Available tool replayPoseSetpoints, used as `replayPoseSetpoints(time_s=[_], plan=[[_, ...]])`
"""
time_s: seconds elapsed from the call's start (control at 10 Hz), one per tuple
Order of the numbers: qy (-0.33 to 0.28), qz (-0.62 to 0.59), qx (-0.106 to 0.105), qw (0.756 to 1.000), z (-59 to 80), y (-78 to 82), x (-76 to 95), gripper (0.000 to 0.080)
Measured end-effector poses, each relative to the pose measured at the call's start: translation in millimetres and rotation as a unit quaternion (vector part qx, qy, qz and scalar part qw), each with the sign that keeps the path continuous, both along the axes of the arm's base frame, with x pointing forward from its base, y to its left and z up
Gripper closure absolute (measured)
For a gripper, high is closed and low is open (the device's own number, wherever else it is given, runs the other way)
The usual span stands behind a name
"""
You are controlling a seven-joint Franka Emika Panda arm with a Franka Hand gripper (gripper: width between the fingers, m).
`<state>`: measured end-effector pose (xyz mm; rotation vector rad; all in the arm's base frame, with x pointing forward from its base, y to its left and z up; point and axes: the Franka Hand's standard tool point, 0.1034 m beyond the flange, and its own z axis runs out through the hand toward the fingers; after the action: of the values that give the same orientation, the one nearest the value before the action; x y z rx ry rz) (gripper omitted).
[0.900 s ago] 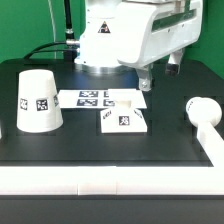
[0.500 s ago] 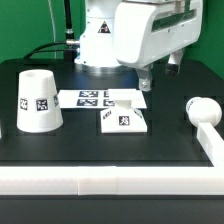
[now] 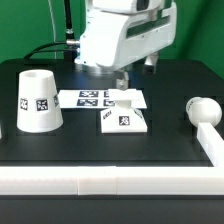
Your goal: Assemble lamp
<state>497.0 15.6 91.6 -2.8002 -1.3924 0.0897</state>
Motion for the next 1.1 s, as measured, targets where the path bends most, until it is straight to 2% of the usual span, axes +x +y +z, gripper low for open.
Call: replayPoseSetpoints(time_s=[0.1, 0.5, 0.7, 0.9, 1.1], plan=[[0.005, -0.007, -0.001, 1.000, -3.8, -6.3, -8.9, 0.0100], [0.001, -0.057, -0.003, 0.998, -2.6, -1.9, -4.6, 0.0100], [0.002, -0.187, -0.007, 0.982, -1.1, -5.6, -6.7, 0.0100], [0.008, -0.284, -0.006, 0.959, -6.1, -10.9, -14.5, 0.0100], [0.010, -0.337, -0.006, 0.941, -6.9, -8.6, -15.6, 0.0100]])
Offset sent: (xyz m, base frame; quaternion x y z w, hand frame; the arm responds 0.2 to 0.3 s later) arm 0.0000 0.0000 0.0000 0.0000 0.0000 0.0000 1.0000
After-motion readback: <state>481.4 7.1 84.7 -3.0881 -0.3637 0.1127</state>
